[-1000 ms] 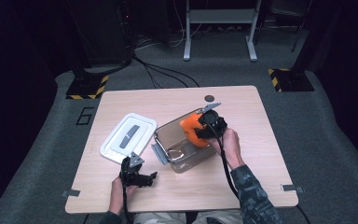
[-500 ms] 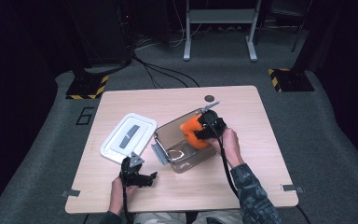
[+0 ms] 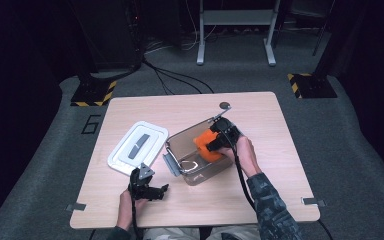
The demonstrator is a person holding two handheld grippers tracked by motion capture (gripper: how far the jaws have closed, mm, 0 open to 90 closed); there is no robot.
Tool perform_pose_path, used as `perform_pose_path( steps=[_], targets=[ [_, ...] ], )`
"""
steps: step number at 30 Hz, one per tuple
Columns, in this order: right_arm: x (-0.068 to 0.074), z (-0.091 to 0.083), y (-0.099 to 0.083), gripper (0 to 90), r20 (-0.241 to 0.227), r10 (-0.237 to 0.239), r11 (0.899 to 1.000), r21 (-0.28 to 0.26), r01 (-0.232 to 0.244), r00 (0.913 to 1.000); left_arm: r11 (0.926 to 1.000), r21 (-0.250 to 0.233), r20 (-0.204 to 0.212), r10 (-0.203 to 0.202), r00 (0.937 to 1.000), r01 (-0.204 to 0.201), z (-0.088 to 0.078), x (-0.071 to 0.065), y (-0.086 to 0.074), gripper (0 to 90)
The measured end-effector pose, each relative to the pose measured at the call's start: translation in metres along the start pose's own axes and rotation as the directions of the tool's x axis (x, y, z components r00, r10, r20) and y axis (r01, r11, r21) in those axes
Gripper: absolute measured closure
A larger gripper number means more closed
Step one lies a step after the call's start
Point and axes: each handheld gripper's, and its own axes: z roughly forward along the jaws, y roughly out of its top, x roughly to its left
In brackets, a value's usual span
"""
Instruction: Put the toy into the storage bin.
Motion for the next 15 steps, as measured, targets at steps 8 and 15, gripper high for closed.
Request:
perform_pose_path(
  steps=[8,15],
  targets=[
    [0.0011,-0.0036,0.0004,19.3,0.006,-0.005,1.000,0.007,0.005,1.0000,1.0000,0.000,0.000,-0.001,1.0000,0.001,0.0000,-0.0001,0.0000,6.1],
    [0.0011,-0.0069,0.0010,17.5,0.008,-0.012,1.000,0.018,0.012,0.9999,1.0000,0.000,0.001,0.000,1.0000,0.000,0.0000,0.0001,0.0000,6.1]
  ],
)
